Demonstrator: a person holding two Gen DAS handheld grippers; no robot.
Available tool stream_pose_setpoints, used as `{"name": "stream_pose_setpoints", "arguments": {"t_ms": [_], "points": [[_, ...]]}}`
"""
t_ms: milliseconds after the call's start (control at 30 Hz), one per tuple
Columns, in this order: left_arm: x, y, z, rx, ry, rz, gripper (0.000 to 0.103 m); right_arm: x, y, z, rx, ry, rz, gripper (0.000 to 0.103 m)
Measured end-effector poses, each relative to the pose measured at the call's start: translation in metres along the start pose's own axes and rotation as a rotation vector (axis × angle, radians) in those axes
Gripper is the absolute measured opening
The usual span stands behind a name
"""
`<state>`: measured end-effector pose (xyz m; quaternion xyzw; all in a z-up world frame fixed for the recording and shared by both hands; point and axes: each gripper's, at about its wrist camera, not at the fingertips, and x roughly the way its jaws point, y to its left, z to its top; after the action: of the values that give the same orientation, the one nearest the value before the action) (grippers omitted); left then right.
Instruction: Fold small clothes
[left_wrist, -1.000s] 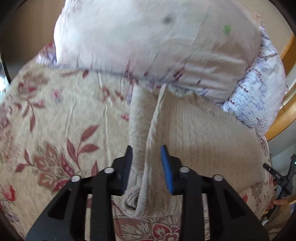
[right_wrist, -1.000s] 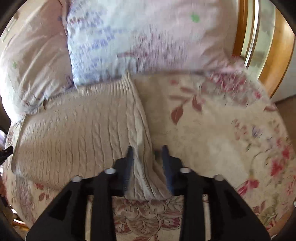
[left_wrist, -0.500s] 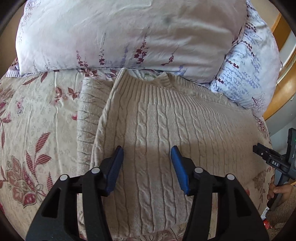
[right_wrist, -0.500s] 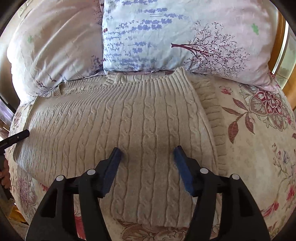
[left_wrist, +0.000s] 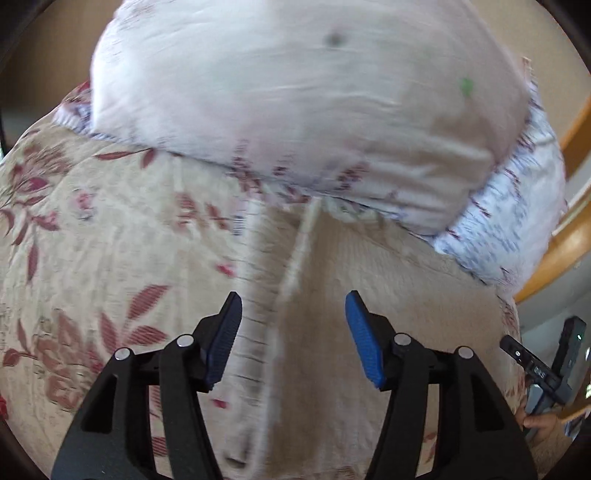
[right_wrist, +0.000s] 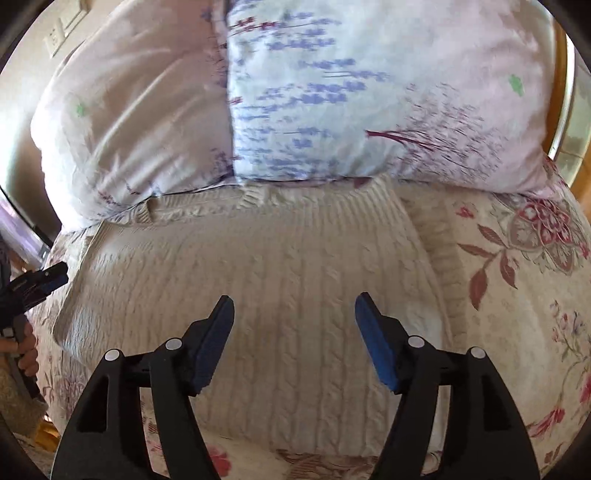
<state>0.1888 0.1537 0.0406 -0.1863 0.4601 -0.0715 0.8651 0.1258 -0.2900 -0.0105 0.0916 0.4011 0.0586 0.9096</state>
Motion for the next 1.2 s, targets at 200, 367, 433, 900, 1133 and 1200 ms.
{"name": "stream_pose_setpoints", "arguments": {"t_ms": [200,367,433,900,1133,1200], "points": [[0.012,0.015,0.004,-0.013,0.069,-0.03,0.059,0.023,0.032,0.007,-0.087,0.041,0.025,0.07],[0.023,0.016,-0.001,-0.003,0.096,-0.026,0.06,0.032,0.046,0.016,-0.154,0.058,-0.011,0.07],[0.025,0.014,-0.002,0.008,0.093,-0.026,0.061,0.037,0.047,0.017,-0.168,0.074,-0.025,0.071],[0.039,-0.001,-0.005,-0.09,0.118,-0.113,0.027,0.039,0.047,0.018,-0.174,0.118,-0.021,0.075],[0.031,-0.011,0.0,-0.141,0.103,-0.16,0.021,0.036,0.045,0.015,-0.167,0.115,-0.019,0.075],[0.026,-0.017,0.004,-0.154,0.093,-0.187,0.02,0.035,0.045,0.016,-0.168,0.118,-0.017,0.075]]}}
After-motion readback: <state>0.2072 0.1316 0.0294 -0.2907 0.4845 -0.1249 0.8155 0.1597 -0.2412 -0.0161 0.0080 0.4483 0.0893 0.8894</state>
